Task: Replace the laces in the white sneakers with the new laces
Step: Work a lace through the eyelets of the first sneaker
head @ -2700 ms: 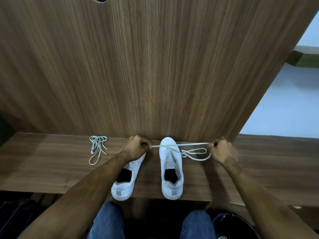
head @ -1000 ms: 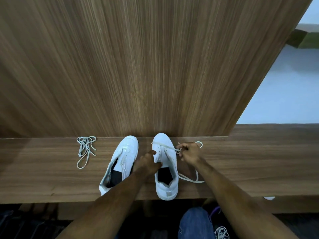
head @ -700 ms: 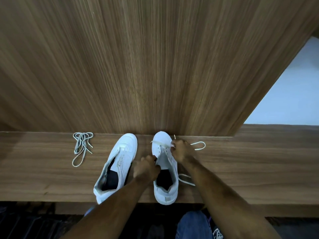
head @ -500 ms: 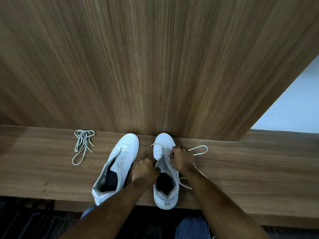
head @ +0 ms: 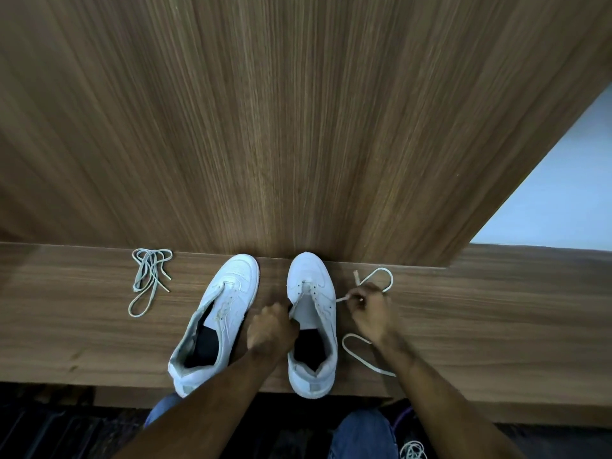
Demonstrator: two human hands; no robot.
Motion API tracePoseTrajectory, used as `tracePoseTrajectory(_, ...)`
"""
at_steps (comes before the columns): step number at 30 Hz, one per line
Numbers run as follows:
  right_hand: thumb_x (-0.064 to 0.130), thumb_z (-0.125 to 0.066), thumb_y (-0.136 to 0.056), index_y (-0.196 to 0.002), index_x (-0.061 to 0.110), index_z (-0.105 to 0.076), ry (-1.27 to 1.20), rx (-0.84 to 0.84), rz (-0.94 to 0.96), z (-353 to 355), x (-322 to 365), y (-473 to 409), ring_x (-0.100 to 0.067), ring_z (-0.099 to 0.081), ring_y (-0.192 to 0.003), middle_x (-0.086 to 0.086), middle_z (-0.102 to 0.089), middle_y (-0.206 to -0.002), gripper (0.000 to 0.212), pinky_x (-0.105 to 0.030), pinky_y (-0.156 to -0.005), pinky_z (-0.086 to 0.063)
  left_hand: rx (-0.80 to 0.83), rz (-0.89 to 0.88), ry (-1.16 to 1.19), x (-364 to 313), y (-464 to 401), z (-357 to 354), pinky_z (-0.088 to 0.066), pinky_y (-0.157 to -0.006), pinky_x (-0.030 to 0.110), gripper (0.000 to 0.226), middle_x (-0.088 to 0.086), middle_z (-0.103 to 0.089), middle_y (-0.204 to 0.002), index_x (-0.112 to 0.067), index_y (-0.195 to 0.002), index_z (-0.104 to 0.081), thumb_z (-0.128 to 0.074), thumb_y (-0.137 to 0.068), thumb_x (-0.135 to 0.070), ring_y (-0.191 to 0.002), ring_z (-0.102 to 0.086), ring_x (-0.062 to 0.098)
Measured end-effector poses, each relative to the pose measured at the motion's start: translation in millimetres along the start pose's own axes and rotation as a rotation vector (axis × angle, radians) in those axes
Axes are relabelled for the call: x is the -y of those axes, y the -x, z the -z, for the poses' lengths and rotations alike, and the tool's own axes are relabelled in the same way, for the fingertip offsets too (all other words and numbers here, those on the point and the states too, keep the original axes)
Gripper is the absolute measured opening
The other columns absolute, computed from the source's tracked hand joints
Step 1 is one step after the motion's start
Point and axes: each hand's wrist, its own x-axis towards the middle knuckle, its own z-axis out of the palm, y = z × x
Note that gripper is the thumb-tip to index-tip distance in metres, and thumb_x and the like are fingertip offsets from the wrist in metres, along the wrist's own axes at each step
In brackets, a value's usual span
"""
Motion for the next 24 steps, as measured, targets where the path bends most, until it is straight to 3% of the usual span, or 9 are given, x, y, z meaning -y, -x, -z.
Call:
tracePoseTrajectory(4,0.040,-0.051,-0.086,-0.087,0.026,-0.068,0.027,0.059,0.171,-22.8,28.1,31.2,-0.014,-0.064,-0.079,0.005,-0.070,-0.088,0.021,-0.026,-0.065,-0.044,-0.008,-0.017,-0.026,4.0,8.8,1.0,-0.050,-0.080,0.037,0.028,0.013,-0.066,-0.109,-0.013,-0.106,-0.062,-0.056,-0.080,-0.023,-0.103,-0.061,0.035)
tracePoseTrajectory(7,0.033,-0.052,-0.089,-0.093,0.022,-0.068,0.002,0.037,0.132,-44.9,31.5,43.4,-0.022,-0.065,-0.091,0.000,-0.070,-0.098,0.020,-0.031,-0.072,-0.045,-0.015,-0.019,-0.046,13.0,19.3,1.4,-0.049,-0.079,0.036,0.028,0.012,-0.065,-0.109,-0.014,-0.107,-0.061,-0.056,-0.081,-0.024,-0.102,-0.061,0.035)
tracePoseTrajectory(13,0.035,-0.053,-0.089,-0.096,0.023,-0.069,-0.003,0.059,0.138,-52.0,26.0,62.8,-0.024,-0.065,-0.090,-0.001,-0.072,-0.094,0.021,-0.033,-0.074,-0.047,0.072,-0.004,-0.098,27.8,33.9,10.7,-0.048,-0.081,0.034,0.028,0.010,-0.065,-0.111,-0.016,-0.105,-0.058,-0.058,-0.078,-0.026,-0.104,-0.061,0.033)
tracePoseTrajectory(15,0.031,-0.056,-0.089,-0.094,0.025,-0.071,-0.104,0.082,0.096,-51.8,22.7,64.8,-0.022,-0.068,-0.084,-0.001,-0.073,-0.088,0.016,-0.033,-0.075,-0.051,0.121,0.011,-0.118,29.4,33.6,16.1,-0.047,-0.081,0.033,0.029,0.009,-0.064,-0.112,-0.016,-0.104,-0.058,-0.059,-0.076,-0.026,-0.104,-0.061,0.031)
tracePoseTrajectory(17,0.017,-0.057,-0.091,-0.090,0.026,-0.071,-0.357,0.143,0.012,-52.1,17.5,60.0,-0.018,-0.070,-0.069,0.000,-0.073,-0.076,0.017,-0.040,-0.074,-0.056,0.153,-0.003,-0.112,30.7,32.2,21.1,-0.047,-0.079,0.031,0.030,0.007,-0.063,-0.112,-0.017,-0.103,-0.059,-0.061,-0.074,-0.026,-0.103,-0.062,0.029)
tracePoseTrajectory(19,0.005,-0.051,-0.095,-0.102,0.022,-0.068,-0.506,0.177,-0.066,-49.8,13.1,55.4,-0.016,-0.068,-0.057,0.004,-0.070,-0.071,0.025,-0.047,-0.068,-0.058,0.150,-0.038,-0.075,31.0,29.3,21.9,-0.047,-0.078,0.030,0.041,0.005,-0.062,-0.115,-0.024,-0.114,-0.058,-0.062,-0.073,-0.027,-0.104,-0.062,0.027)
tracePoseTrajectory(21,0.002,-0.045,-0.095,-0.122,0.029,-0.058,-0.533,0.185,-0.037,-43.6,11.5,49.8,-0.016,-0.067,-0.059,0.003,-0.069,-0.073,0.040,-0.041,-0.057,-0.058,0.115,-0.112,-0.052,28.9,26.7,19.2,-0.049,-0.080,0.033,0.049,0.004,-0.060,-0.120,-0.031,-0.124,-0.052,-0.060,-0.075,-0.029,-0.106,-0.061,0.028)
tracePoseTrajectory(24,0.005,-0.045,-0.095,-0.135,0.043,-0.033,-0.501,0.204,0.019,-30.7,14.4,46.4,-0.012,-0.064,-0.063,0.001,-0.069,-0.081,0.056,-0.022,-0.046,-0.049,0.077,-0.184,-0.060,20.5,21.5,16.4,-0.051,-0.083,0.035,0.044,0.005,-0.060,-0.120,-0.032,-0.126,-0.052,-0.056,-0.082,-0.025,-0.109,-0.059,0.031)
